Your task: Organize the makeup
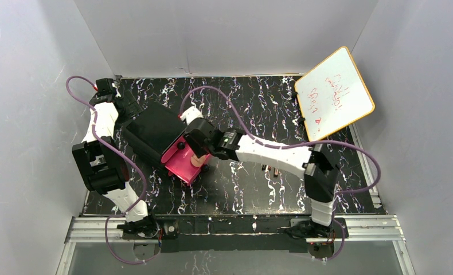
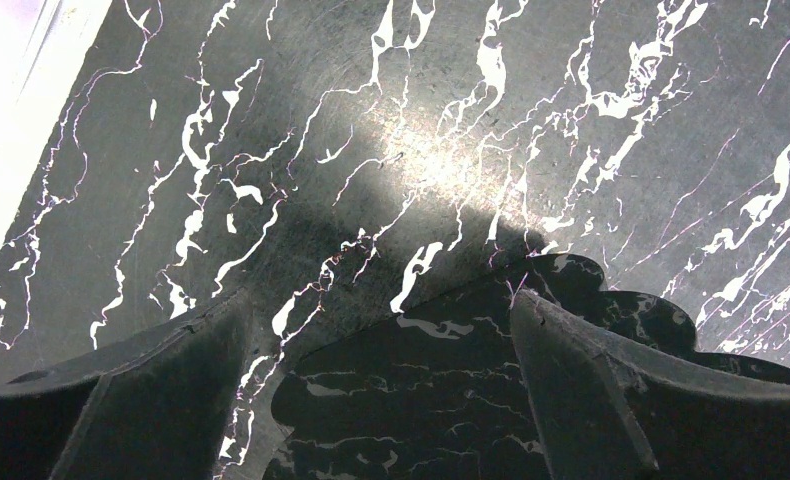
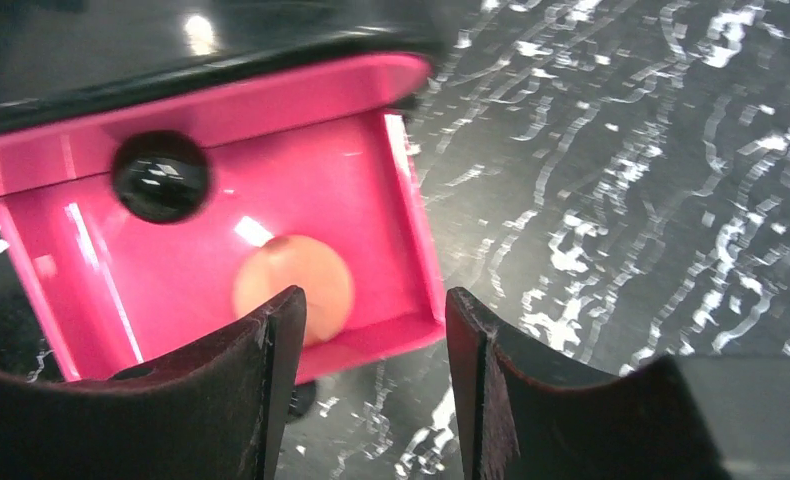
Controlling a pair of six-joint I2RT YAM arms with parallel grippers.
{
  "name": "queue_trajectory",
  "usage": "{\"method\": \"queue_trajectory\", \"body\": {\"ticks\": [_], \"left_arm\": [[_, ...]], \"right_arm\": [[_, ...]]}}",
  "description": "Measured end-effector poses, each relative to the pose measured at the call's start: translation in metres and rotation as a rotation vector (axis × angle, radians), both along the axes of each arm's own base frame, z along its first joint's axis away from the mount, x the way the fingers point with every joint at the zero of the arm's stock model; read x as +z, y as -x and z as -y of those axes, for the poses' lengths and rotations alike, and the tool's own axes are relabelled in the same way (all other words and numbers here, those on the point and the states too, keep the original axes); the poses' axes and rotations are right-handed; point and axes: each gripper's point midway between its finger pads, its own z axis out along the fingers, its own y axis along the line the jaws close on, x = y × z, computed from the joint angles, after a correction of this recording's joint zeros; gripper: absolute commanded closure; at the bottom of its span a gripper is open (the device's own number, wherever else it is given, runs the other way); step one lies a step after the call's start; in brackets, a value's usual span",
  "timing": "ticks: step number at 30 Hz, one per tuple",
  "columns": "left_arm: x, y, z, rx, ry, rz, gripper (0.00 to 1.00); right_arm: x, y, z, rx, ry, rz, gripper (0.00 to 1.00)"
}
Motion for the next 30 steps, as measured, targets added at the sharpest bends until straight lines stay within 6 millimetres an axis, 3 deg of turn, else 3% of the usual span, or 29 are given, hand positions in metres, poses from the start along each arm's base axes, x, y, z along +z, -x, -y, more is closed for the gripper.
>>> {"method": "queue_trajectory", "body": {"ticks": [3,5,7,10,12,14,20,24,30], "left_arm": [[0.0,0.0,0.0,0.0,0.0,0.0,0.01],[0.0,0.0,0.0,-0.001,0.0,0.0,0.01],[0.0,-0.001,0.001,-0.004,0.003,0.002,0.02],[0.0,-0.001,0.002,-0.007,0.006,0.003,0.02],[0.0,-0.001,0.003,-0.01,0.007,0.003,0.02],[0.0,-0.001,0.004,-0.013,0.009,0.003,0.02],[0.0,-0.002,0.006,-0.016,0.01,0.004,0.02],[0.0,-0.002,0.006,-0.016,0.01,0.003,0.02],[0.0,-0.002,0.006,-0.017,0.01,0.004,0.02]], "right_arm": [[0.017,-0.018,0.036,-0.081,-0.016,0.014,0.41],[0.027,-0.041,0.081,-0.193,-0.041,0.009,0.43],[0.031,-0.069,0.138,-0.349,-0.076,-0.005,0.45],[0.021,-0.092,0.217,-0.575,-0.109,-0.048,0.46],[0.001,-0.089,0.259,-0.704,-0.114,-0.099,0.45],[-0.021,-0.075,0.277,-0.762,-0.102,-0.161,0.45],[-0.085,-0.026,0.289,-0.825,-0.049,-0.351,0.52],[-0.106,-0.005,0.295,-0.863,-0.038,-0.418,0.53],[-0.117,0.005,0.3,-0.898,-0.048,-0.441,0.56]]}}
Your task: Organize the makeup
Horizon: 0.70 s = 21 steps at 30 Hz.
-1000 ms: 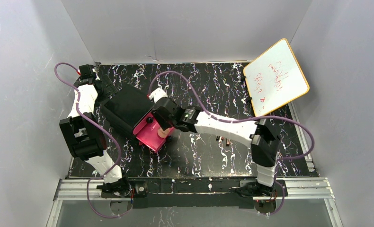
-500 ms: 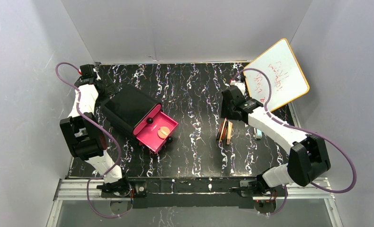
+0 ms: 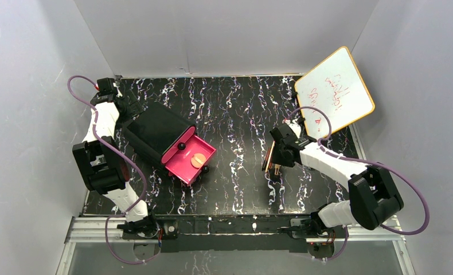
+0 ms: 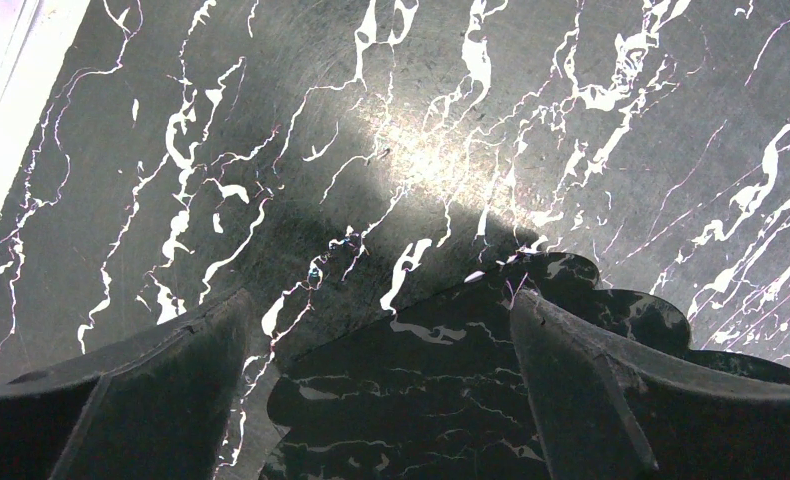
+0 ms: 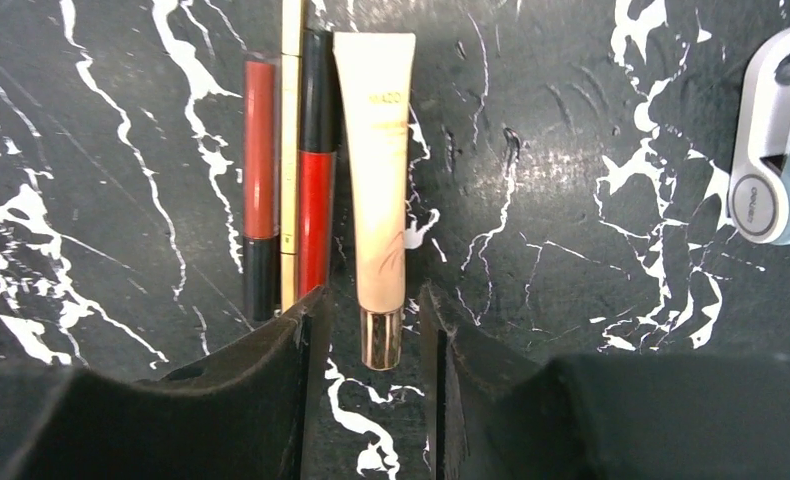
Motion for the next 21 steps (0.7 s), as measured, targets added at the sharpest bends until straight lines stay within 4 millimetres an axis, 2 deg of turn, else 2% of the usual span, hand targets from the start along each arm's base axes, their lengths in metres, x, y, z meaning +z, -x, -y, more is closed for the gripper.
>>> {"method": "queue_trajectory", "body": {"ticks": [9,11,15,17,21], "left_arm": [[0.0,0.0,0.0,0.0,-0.001,0.0,0.01],[0.0,0.0,0.0,0.0,-0.001,0.0,0.01],[0.0,0.0,0.0,0.0,-0.001,0.0,0.02],[0.0,0.0,0.001,-0.002,-0.001,0.0,0.02],[0.0,0.0,0.002,-0.006,-0.002,-0.001,0.02]], "right_arm": [[-0.027,0.018,0.008,-0.026,-0.006,-0.048,0.61],[-0.029,0.017,0.008,-0.03,-0.009,-0.049,0.65],[-0.031,0.011,0.005,-0.033,-0.02,-0.036,0.84],[-0.032,0.007,0.003,-0.033,-0.027,-0.025,0.9],[-0.031,0.004,0.003,-0.031,-0.026,-0.016,0.92]]}}
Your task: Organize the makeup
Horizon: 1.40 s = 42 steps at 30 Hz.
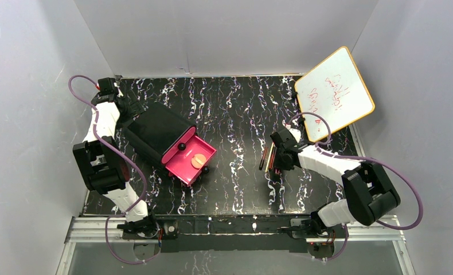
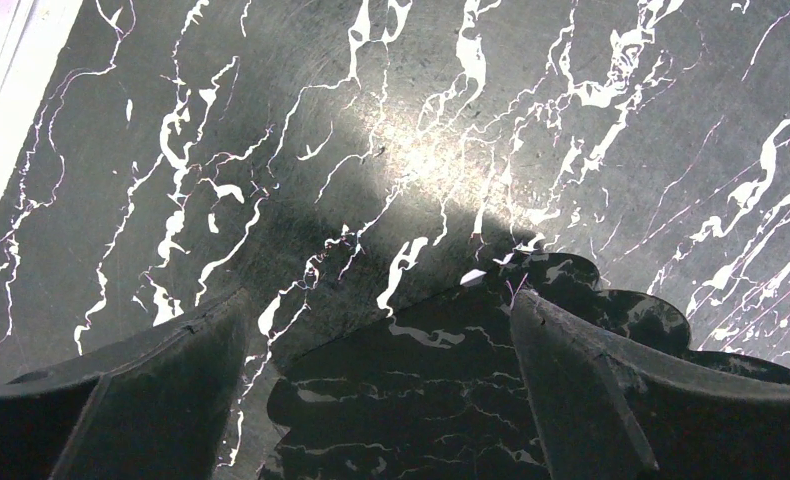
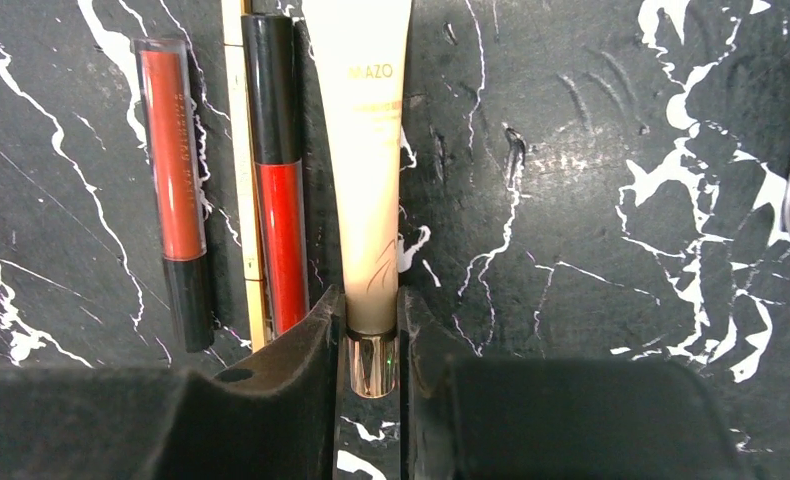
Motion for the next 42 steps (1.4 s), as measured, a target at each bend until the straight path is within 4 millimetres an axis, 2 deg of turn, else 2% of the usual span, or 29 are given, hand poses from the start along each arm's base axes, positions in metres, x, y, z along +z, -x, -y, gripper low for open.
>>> {"method": "queue_trajectory", "body": {"ticks": [4,6,7,11,13,15,17,20,22,26,29,34,42], "left_arm": [[0.0,0.0,0.001,-0.003,0.0,0.0,0.01],[0.0,0.0,0.001,-0.003,0.0,0.0,0.02],[0.0,0.0,0.001,-0.003,0.0,0.0,0.02],[0.0,0.0,0.001,-0.003,0.0,0.0,0.02],[0.0,0.0,0.001,-0.003,0.0,0.0,0.02],[0.0,0.0,0.001,-0.004,0.0,-0.001,0.02],[0.0,0.0,0.001,-0.003,0.0,-0.001,0.02],[0.0,0.0,0.001,-0.003,0.0,-0.001,0.02],[0.0,0.0,0.001,-0.003,0.0,-0.001,0.02],[0.0,0.0,0.001,-0.004,0.0,-0.002,0.02],[0.0,0.0,0.001,-0.004,0.0,-0.002,0.02],[0.0,0.0,0.001,-0.004,0.0,-0.002,0.02],[0.0,0.0,0.001,-0.004,-0.001,-0.002,0.01]], "right_arm": [[0.011,0.001,0.004,0.017,0.047,-0.004,0.92],[0.031,-0.004,-0.001,0.047,0.068,0.029,0.92],[0.047,-0.009,-0.008,0.069,0.07,0.061,0.92],[0.129,-0.035,-0.063,0.203,-0.016,0.246,0.92],[0.162,-0.033,-0.096,0.309,-0.077,0.311,0.95],[0.179,-0.021,-0.127,0.432,-0.122,0.333,0.95],[0.187,-0.005,-0.157,0.561,-0.162,0.324,0.95],[0.186,0.024,-0.196,0.764,-0.218,0.264,0.94],[0.181,0.044,-0.215,0.894,-0.248,0.199,0.93],[0.176,0.075,-0.23,1.06,-0.255,0.104,0.93],[0.176,0.09,-0.241,1.147,-0.242,0.068,0.93],[0.169,0.1,-0.262,1.236,-0.211,0.036,0.93],[0.138,0.11,-0.282,1.331,-0.117,-0.051,0.93]]}}
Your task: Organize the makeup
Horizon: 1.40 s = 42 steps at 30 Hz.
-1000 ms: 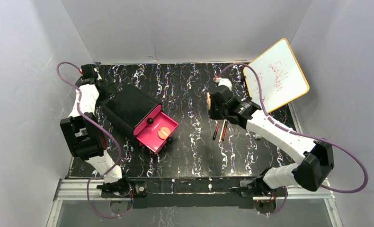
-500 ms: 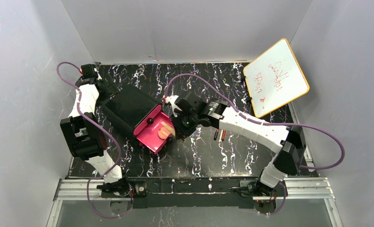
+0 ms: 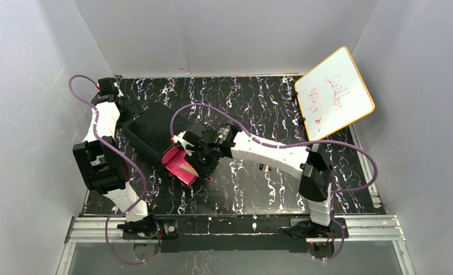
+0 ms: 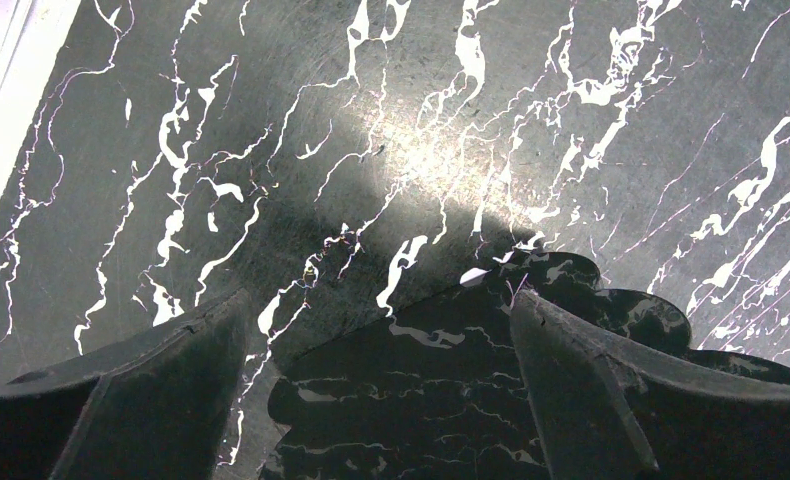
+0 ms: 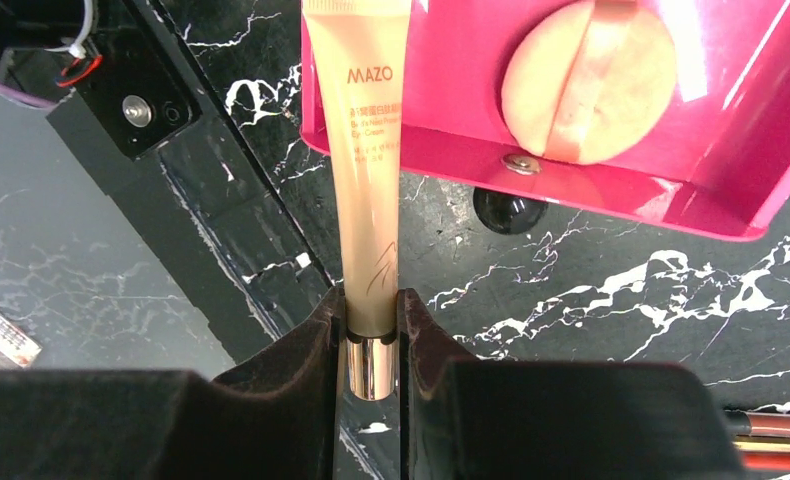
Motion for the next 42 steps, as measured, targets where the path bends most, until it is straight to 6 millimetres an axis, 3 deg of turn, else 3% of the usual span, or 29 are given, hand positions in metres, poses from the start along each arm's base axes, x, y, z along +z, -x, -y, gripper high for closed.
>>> {"method": "queue_trajectory", "body": {"ticks": [14,25,28,32,35,38,42], "left_arm": [[0.001,0.0,0.0,-0.007,-0.004,-0.002,0.02],[0.003,0.001,0.0,-0.013,-0.006,-0.006,0.02],[0.003,0.001,0.0,-0.013,-0.006,-0.006,0.02],[0.003,0.001,0.0,-0.013,-0.007,-0.005,0.02],[0.003,0.001,0.0,-0.013,-0.007,-0.005,0.02],[0.003,0.001,0.0,-0.013,-0.007,-0.005,0.02],[0.003,0.001,0.0,-0.013,-0.006,-0.006,0.02]], "right_arm": [[-0.001,-0.022,-0.035,0.009,0.053,0.125,0.91],[-0.022,-0.018,-0.029,0.032,0.153,0.168,0.87],[-0.024,-0.018,-0.03,0.037,0.161,0.178,0.8],[-0.024,-0.021,-0.035,0.04,0.157,0.19,0.59],[-0.024,-0.024,-0.037,0.04,0.155,0.202,0.37],[-0.024,-0.027,-0.037,0.039,0.158,0.213,0.3],[-0.024,-0.029,-0.036,0.035,0.163,0.225,0.27]]}}
